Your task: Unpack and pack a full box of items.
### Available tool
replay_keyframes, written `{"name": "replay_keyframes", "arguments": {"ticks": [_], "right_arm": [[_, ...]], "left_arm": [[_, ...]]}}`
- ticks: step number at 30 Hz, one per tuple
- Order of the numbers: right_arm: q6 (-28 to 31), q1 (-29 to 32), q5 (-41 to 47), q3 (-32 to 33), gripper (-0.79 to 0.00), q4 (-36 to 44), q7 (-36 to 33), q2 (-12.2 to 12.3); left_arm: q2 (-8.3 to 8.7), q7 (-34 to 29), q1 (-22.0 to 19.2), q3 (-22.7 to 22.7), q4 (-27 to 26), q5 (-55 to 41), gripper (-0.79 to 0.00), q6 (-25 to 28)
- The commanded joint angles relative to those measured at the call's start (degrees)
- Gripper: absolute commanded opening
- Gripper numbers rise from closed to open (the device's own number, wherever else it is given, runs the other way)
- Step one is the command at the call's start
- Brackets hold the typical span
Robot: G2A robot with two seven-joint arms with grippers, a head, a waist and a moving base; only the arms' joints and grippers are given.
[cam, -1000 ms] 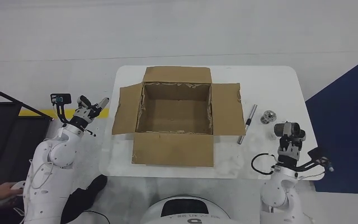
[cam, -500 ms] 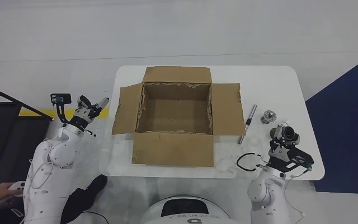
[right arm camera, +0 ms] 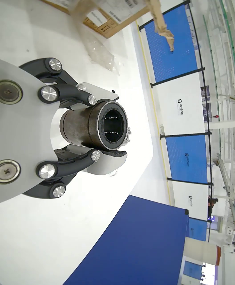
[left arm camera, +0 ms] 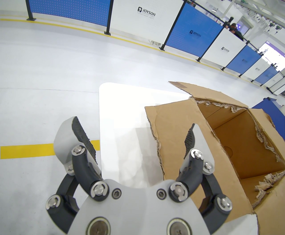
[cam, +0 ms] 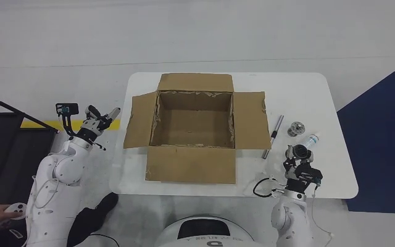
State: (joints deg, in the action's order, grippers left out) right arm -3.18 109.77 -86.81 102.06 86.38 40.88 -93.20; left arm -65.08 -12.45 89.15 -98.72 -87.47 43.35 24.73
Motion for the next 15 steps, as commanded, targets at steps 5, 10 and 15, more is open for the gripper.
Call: {"name": "replay_keyframes", "arguments": {"ticks": [5,10,15], "right_arm": [[-2.3,-1.7,-3.7,-1.4,-0.785,-4.1,1.9,0.3],[-7.0,-3.2,-5.3,-2.8,-0.785,-5.4,-0.2,0.3],[-9.8,-3.7,-7.0,-3.7,-0.785,-5.7,-2.0,0.4]], "left_arm": [[0.00,0.0,0.0,0.0,0.0,0.0,0.000,0.0],[0.00,0.0,0.0,0.0,0.0,0.0,0.000,0.0],[0.00,0.0,0.0,0.0,0.0,0.0,0.000,0.0]]}}
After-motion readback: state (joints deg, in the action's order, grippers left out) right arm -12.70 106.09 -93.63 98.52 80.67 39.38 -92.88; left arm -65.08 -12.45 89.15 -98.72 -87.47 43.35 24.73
